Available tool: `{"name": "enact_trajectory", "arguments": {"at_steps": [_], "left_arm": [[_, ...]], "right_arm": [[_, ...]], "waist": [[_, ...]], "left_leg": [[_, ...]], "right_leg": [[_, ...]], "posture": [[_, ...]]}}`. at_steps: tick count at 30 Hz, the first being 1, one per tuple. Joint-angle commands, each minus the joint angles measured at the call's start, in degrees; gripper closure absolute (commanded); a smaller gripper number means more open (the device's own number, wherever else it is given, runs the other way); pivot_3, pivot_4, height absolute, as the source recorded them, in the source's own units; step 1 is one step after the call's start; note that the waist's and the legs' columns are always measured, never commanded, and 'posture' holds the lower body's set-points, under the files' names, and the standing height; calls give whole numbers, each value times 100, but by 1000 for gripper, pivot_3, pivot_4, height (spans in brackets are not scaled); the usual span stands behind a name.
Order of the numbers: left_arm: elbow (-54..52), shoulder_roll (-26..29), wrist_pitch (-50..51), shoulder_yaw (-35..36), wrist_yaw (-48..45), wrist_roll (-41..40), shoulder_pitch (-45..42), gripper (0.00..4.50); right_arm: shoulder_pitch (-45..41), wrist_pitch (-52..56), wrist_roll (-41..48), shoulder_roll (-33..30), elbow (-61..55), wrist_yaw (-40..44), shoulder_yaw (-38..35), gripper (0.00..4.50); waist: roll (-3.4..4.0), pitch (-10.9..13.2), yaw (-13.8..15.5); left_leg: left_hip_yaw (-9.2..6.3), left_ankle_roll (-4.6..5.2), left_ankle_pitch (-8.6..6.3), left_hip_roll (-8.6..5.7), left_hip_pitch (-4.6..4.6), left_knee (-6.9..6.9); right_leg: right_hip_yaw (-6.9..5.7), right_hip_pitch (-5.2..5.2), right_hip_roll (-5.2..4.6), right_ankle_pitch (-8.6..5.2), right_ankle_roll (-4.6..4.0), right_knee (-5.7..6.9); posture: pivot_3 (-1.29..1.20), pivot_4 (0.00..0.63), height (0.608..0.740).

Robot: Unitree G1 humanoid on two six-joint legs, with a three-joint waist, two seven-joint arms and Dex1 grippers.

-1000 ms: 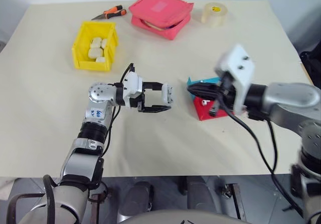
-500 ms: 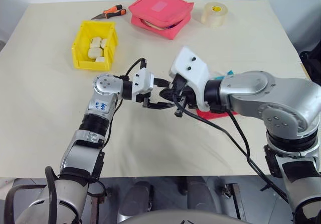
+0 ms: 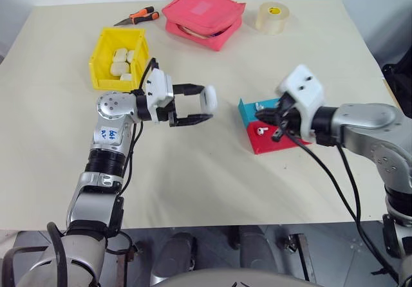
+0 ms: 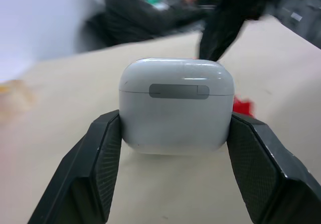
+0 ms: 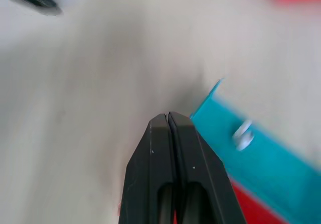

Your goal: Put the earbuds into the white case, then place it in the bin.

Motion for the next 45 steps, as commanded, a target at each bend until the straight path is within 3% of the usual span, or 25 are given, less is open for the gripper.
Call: {"name": "enact_trajectory", "arguments": {"at_steps": [1,4,7,13,20,23,26,31,33,37,45], "left_arm": [[69,-39,-85,484,819,-163,-43,1721],[439,-52,-266,757,1541,-35,-180,1721],[1081,102,-512,776,2675,534,-475,1721],[2546,522,-187,666,4768,1434,-1268,1721],[3924,901,81,683,6030,1694,-2003,1721],[4066,861,94,638,5757,1666,-2069,648],[3935,854,-149,445,5436,1792,-1978,18],[2611,790,-948,762,3496,854,-1139,18],[1907,781,-1142,908,3130,521,-687,18],[172,916,-131,1153,1862,-654,310,18],[-1187,2011,876,1345,567,-1143,1887,18]], "right_arm": [[392,-1125,155,7,3,834,-651,3931],[223,-876,1231,216,654,1448,-1114,2962],[273,-1805,348,-1,954,1817,-715,1959],[-58,-2297,-116,112,1470,1900,-318,14],[-109,-2365,-276,102,1576,1895,-240,14],[-124,-2352,-313,89,1594,1896,-255,0],[-126,-2325,-324,23,1605,1924,-300,0],[165,-2294,-251,-250,1483,2115,-495,0],[345,-2380,-259,-386,1464,2289,-518,0],[854,-2602,-348,-758,1479,2827,-517,0],[1570,-3241,-486,-1142,1925,3786,-662,0]], "waist": [[0,0,1],[0,0,-15],[-1,1,8],[-2,1,25],[-2,1,49],[-2,1,86],[-2,1,87],[-2,1,73],[-2,1,50],[-3,2,4],[-1,1,-55]], "left_leg": [[0,0,0,-1,0,0],[3,0,0,-3,5,0],[0,0,0,-2,7,1],[6,0,0,-14,3,-1],[8,0,0,-18,2,-4],[8,0,0,-19,2,-1],[8,0,0,-20,1,1],[11,-1,0,-6,1,0],[13,-1,0,1,0,0],[12,-2,-1,11,1,0],[11,-3,-1,11,9,1]], "right_leg": [[0,1,0,0,1,0],[1,3,1,2,3,-1],[-1,5,2,2,3,0],[1,0,2,3,5,-1],[-2,-3,1,3,5,-1],[-3,0,0,4,8,-1],[-3,0,-1,5,9,-1],[-4,-3,-2,5,9,-2],[-4,-3,-4,5,9,-4],[-3,-4,-4,5,9,-2],[-1,1,-2,5,8,-1]], "posture": [[0,150,740],[0,150,740],[0,150,740],[0,150,740],[0,150,740],[0,150,740],[0,150,740],[0,150,740],[0,150,740],[0,150,740],[0,150,740]]}}
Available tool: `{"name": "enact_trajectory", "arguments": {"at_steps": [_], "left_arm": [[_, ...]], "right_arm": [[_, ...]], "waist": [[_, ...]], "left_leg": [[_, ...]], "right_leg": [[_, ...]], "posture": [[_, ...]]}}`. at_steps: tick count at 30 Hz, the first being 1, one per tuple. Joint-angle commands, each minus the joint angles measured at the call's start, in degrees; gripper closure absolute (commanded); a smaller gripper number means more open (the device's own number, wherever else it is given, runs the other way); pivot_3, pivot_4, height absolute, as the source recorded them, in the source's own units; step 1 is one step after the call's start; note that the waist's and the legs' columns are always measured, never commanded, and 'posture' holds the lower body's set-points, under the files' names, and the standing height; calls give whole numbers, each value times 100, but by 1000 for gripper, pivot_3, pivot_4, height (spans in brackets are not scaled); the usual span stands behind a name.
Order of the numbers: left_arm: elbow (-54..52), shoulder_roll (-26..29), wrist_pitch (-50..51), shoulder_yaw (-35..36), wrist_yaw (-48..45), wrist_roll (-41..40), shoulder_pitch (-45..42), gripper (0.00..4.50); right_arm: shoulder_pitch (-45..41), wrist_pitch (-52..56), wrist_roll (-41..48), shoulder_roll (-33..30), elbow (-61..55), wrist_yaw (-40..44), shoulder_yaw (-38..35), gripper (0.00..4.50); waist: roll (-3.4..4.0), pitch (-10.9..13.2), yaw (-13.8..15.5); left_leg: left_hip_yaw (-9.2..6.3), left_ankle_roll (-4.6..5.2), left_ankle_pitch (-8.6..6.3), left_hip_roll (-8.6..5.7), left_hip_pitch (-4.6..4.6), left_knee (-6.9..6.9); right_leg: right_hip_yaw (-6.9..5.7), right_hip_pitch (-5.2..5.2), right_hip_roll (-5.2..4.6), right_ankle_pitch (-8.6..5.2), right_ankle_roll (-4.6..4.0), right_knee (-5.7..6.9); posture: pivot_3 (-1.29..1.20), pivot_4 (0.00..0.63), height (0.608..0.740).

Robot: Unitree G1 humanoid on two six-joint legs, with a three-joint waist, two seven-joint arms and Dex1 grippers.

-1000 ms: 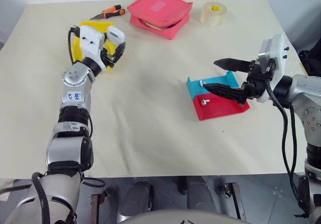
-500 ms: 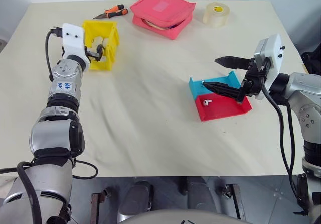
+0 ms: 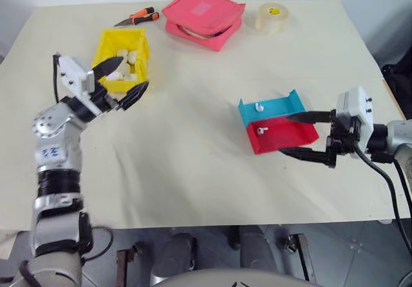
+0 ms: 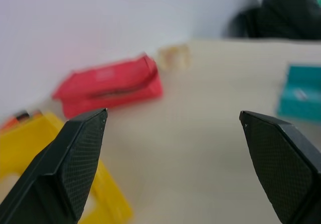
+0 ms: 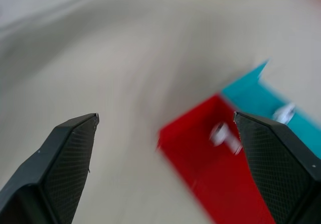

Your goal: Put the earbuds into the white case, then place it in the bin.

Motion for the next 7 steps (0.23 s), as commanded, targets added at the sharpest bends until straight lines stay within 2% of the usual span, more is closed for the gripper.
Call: {"name": "enact_trajectory", "arguments": {"at_steps": [1,7], "left_arm": [[-465,401,223,274,-489,-256,400,18],[-631,800,233,456,-1149,-414,919,18]], "right_arm": [[-50,-264,-12,-115,240,222,-260,0],[-194,-471,-134,-126,676,374,-212,0]], "waist": [[0,0,-9],[0,0,37]], "left_leg": [[0,0,0,1,0,0],[-7,-1,-1,-3,-2,1]], "right_leg": [[0,-1,0,0,0,0],[-1,3,-5,0,-1,-2]], "posture": [[0,150,740],[0,150,740]]}}
